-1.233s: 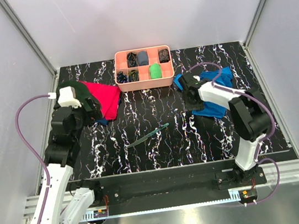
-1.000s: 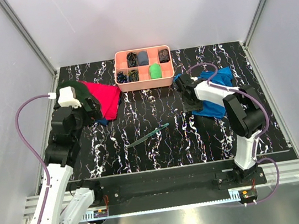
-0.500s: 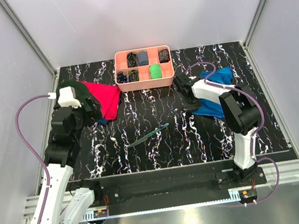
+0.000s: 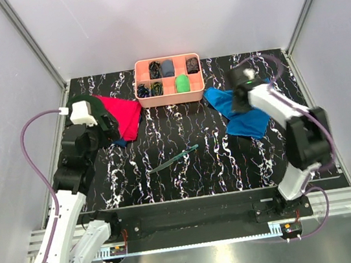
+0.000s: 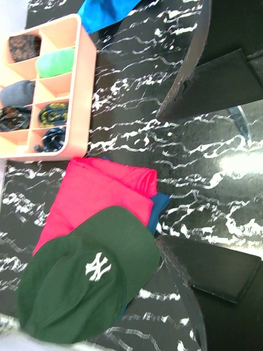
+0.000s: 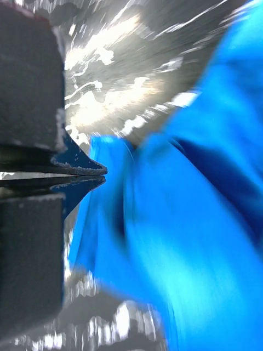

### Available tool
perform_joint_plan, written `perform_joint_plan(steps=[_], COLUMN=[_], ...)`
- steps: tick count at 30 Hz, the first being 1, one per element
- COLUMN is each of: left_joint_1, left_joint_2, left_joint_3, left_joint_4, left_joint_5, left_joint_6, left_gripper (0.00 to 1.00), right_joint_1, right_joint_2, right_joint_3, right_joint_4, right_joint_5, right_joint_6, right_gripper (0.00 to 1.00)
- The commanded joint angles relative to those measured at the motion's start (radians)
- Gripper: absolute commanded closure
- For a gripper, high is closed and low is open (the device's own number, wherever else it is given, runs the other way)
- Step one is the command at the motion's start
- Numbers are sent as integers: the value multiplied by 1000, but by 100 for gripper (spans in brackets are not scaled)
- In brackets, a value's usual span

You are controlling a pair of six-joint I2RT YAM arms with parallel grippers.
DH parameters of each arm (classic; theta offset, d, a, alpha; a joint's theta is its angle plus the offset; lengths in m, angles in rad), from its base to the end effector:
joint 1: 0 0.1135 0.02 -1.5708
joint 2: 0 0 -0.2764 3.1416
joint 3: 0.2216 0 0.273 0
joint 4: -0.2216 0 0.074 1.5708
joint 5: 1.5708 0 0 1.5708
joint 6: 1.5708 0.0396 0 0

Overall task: Fold the napkin, place the utensils inside, and roll it up
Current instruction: Grab the napkin with the right arm

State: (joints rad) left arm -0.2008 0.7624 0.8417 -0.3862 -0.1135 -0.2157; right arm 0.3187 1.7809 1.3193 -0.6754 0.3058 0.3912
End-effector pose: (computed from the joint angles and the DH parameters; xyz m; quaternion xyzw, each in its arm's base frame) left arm 0.1860 -0.0333 0.3511 -0.0395 0.8053 -0.0772 0.5865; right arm 0.3739 0.1108 0.2175 0.0677 0.9634 -0.0655 0.2511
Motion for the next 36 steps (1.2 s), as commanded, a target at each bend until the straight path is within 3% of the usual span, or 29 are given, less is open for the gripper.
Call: perform_joint_plan(steps=[1,5,7,10,12,15,20,21,24,27,36], left_joint_1=[-63,-253,-287,-288,-287,-284,-194,-175,-150,-149,-144], left_joint_2=[47,138,176,232,238,224,178,166,115,81,72], left_joint_3=[31,51,56,68,88,157,191,180,103,73,48], left_joint_4=[61,105,156,208,202,89,-28,-32,-30,-22,-13], left_joint_5=[38,-40,36,147,163,163,147,140,17,-14,18], left_joint_6=[-68,-132,-169,-221,-211,-145,-41,-7,30,56,56], left_gripper=[14,13,11,8,7,3,1,1,1,1,1], right_joint_1=[-165,-289,-297,-290,-258,-152,-96,-93,-83,-82,-70], right_joint_2=[-250,-348,-368,-376,-364,-339,-264,-247,-169,-98,35], right_joint_3=[60,11,-12,-93,-161,-209,-232,-227,-197,-163,-75], right_joint_4=[8,10,10,63,85,91,138,143,145,148,155], right_joint_5=[77,78,24,-256,-328,-238,-287,-281,-284,-274,-277], right_joint_6=[-58,-72,-63,-22,0,12,40,40,40,49,74], right_gripper=[100,100,100,100,96,82,66,58,52,48,40])
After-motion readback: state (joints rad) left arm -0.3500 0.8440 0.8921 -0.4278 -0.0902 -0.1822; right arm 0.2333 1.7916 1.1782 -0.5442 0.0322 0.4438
